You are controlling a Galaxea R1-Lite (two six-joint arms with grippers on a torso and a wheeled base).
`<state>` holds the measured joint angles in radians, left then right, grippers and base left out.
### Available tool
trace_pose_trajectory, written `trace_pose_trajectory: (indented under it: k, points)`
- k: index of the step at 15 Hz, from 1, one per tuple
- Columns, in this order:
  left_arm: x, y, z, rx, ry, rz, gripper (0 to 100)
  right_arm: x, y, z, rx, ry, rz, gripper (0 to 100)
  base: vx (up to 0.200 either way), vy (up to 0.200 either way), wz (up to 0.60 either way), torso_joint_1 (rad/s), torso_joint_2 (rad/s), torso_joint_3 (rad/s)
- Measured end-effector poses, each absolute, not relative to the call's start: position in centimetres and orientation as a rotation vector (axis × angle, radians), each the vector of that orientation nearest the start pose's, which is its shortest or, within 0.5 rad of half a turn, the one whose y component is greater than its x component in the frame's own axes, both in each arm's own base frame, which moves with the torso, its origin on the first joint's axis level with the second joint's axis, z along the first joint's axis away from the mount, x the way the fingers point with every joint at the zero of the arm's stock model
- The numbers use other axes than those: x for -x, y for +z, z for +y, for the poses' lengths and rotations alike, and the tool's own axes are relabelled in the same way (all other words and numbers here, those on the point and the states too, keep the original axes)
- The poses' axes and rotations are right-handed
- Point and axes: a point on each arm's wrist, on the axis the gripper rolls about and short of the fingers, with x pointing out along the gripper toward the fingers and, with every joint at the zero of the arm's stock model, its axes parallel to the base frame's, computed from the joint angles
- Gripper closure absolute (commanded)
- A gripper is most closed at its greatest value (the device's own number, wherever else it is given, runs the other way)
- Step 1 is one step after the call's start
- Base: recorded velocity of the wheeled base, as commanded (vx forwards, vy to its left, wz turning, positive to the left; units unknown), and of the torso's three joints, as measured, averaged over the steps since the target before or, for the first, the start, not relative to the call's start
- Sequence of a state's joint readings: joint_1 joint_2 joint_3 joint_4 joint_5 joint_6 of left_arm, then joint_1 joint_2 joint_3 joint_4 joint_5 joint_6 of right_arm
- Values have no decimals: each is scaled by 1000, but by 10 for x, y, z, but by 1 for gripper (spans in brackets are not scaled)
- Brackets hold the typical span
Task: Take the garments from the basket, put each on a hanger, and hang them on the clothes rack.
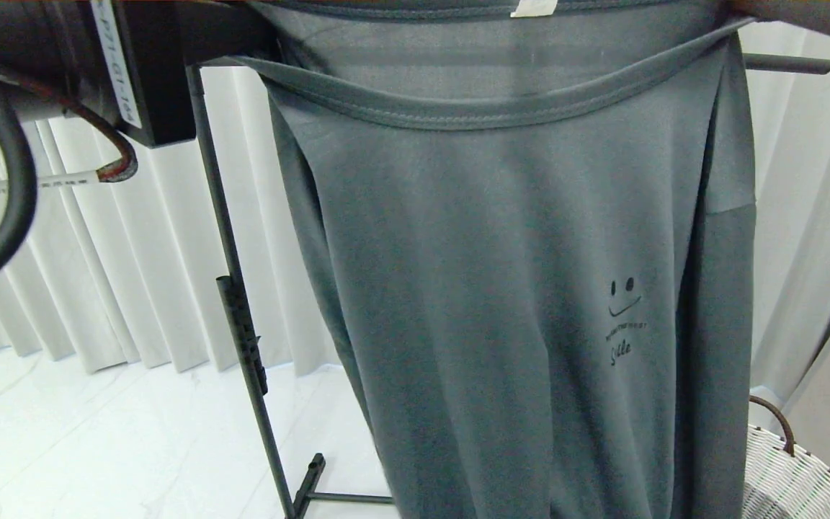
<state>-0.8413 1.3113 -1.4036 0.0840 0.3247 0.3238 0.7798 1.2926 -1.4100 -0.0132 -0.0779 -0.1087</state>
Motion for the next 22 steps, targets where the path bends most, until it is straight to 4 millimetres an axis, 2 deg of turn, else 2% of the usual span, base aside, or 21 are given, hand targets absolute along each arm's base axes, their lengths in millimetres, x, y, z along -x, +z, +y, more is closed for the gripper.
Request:
trace_pose_trajectory:
  k: [3, 9, 13, 15, 19, 22]
  points:
    - [-136, 384, -143, -310, -517, -94, 100, -121, 395, 112, 86, 678, -82, 100, 0, 0, 0, 0, 0, 0]
    - [-142, 403, -150, -282, -509, -144, 100, -90, 417, 82, 112, 694, -22, 100, 0, 0, 0, 0, 0, 0]
    - [-153, 422, -162, -253, -495, -197, 100, -67, 421, 66, 100, 841, 57, 100, 0, 0, 0, 0, 0, 0]
    - [-162, 426, -172, -246, -493, -203, 100, -54, 420, 60, 51, 975, 98, 100, 0, 0, 0, 0, 0, 0]
    - [-177, 419, -189, -256, -498, -177, 100, -40, 417, 58, 12, 1120, 126, 100, 0, 0, 0, 0, 0, 0]
    - [-178, 405, -190, -305, -513, -72, 100, -44, 413, 59, 31, 1040, 132, 100, 0, 0, 0, 0, 0, 0]
